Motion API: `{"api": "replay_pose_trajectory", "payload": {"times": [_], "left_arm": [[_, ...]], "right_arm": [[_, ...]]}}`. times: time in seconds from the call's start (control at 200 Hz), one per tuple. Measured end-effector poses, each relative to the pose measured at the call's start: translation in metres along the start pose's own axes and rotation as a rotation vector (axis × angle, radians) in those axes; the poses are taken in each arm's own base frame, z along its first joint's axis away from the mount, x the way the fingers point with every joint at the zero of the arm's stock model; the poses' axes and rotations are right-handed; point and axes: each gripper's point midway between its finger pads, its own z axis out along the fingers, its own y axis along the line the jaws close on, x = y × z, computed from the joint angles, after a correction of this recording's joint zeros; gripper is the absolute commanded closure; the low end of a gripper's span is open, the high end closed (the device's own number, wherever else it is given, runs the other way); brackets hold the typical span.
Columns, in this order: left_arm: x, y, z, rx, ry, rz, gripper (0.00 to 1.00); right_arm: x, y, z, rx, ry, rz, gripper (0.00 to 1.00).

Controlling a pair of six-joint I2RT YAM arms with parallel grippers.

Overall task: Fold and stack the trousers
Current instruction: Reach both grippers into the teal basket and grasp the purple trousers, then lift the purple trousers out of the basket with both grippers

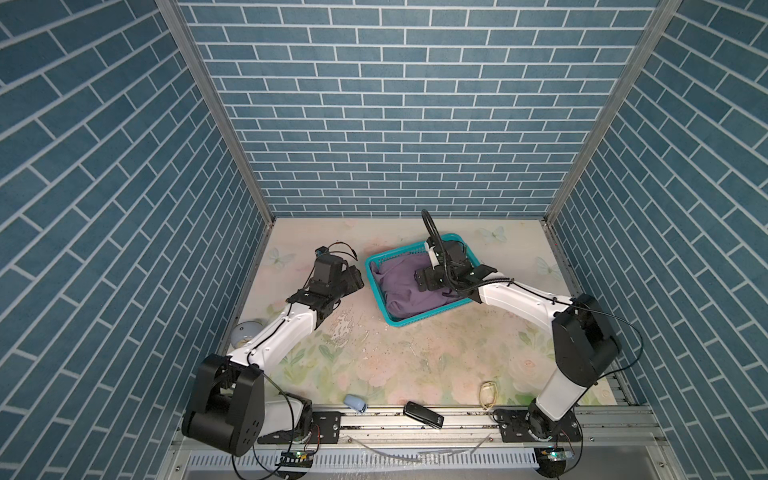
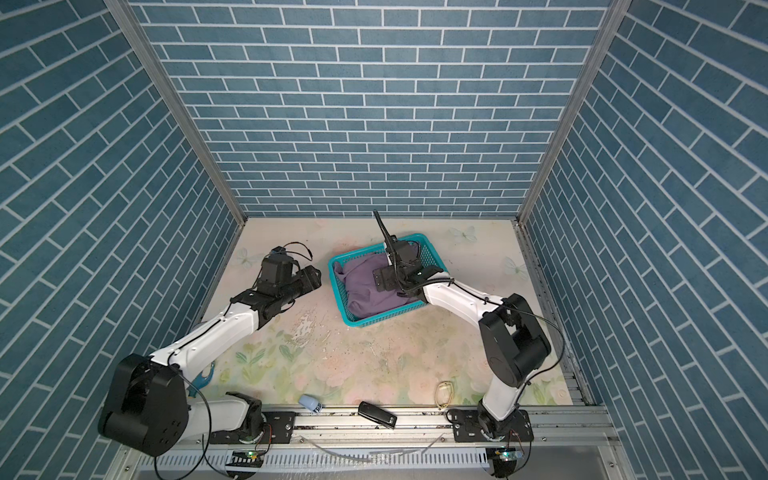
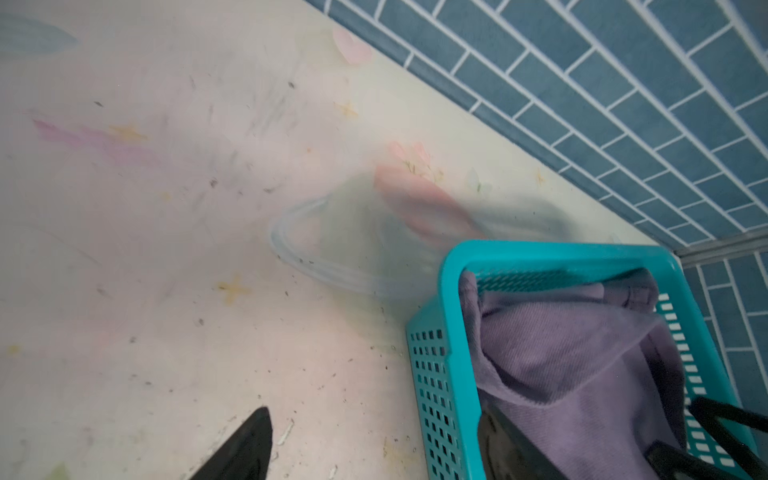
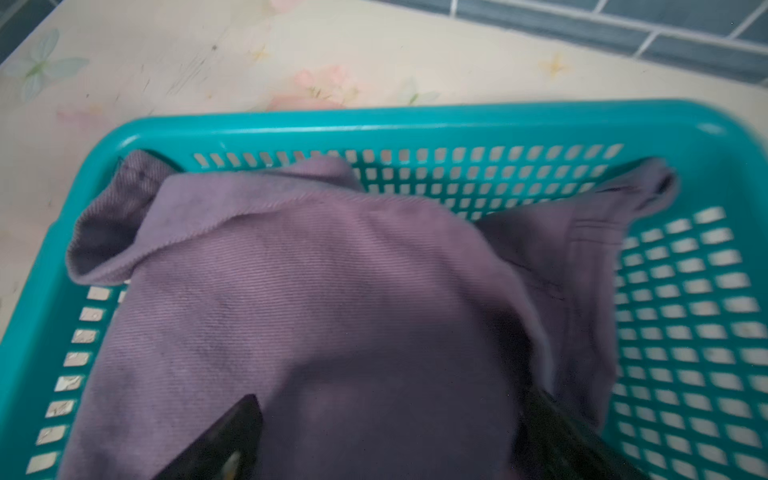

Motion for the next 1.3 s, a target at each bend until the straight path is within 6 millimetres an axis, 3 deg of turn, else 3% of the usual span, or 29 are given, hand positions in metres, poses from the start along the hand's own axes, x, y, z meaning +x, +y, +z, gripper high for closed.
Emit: {"api": "replay_pose_trajectory", "payload": {"times": [0.145,0.205,0.255,0.31,0.35,0.49,0.59,0.7,0.77,0.855,0.93,1.02,1.11,1.205,1.3], "left_arm": [[0.023,-0.017,0.020,0.029,0.079,0.011,0.25],[0.027,-0.026,0.028,0.044,0.099,0.014,0.26],[0.029,-0.035,0.034,0.061,0.112,0.015,0.27],[0.032,-0.044,0.040,0.082,0.125,0.015,0.27],[0.035,-0.051,0.044,0.097,0.137,0.018,0.27],[0.050,-0.076,0.054,0.139,0.175,0.037,0.27],[0.060,-0.103,0.058,0.184,0.197,0.062,0.27],[0.073,-0.145,0.062,0.255,0.222,0.091,0.26],[0.085,-0.178,0.064,0.311,0.243,0.119,0.24],[0.100,-0.218,0.063,0.380,0.267,0.155,0.19],[0.108,-0.250,0.055,0.440,0.278,0.181,0.17],[0.108,-0.275,0.037,0.503,0.268,0.200,0.14],[0.089,-0.277,0.021,0.510,0.220,0.204,0.11],[0.052,-0.260,-0.006,0.489,0.126,0.188,0.09],[0.004,-0.229,-0.041,0.446,-0.005,0.144,0.07]], "right_arm": [[0.017,0.012,0.035,-0.065,0.069,0.037,0.02],[0.020,0.013,0.047,-0.074,0.087,0.057,0.12],[0.018,0.010,0.056,-0.076,0.090,0.091,0.33],[0.015,0.008,0.064,-0.084,0.083,0.120,0.77],[0.012,0.004,0.067,-0.085,0.075,0.147,1.00],[0.001,-0.027,0.067,-0.063,0.051,0.265,1.00],[-0.010,-0.062,0.055,0.006,0.027,0.309,1.00],[-0.034,-0.105,0.017,0.127,-0.020,0.340,1.00],[-0.069,-0.124,-0.023,0.202,-0.097,0.333,1.00],[-0.116,-0.132,-0.079,0.265,-0.221,0.309,1.00],[-0.159,-0.126,-0.135,0.294,-0.350,0.270,1.00],[-0.205,-0.100,-0.200,0.314,-0.506,0.188,1.00],[-0.234,-0.053,-0.242,0.268,-0.609,0.090,1.00],[-0.244,0.001,-0.262,0.187,-0.652,-0.015,1.00],[-0.243,0.054,-0.259,0.137,-0.649,-0.151,1.00]]}}
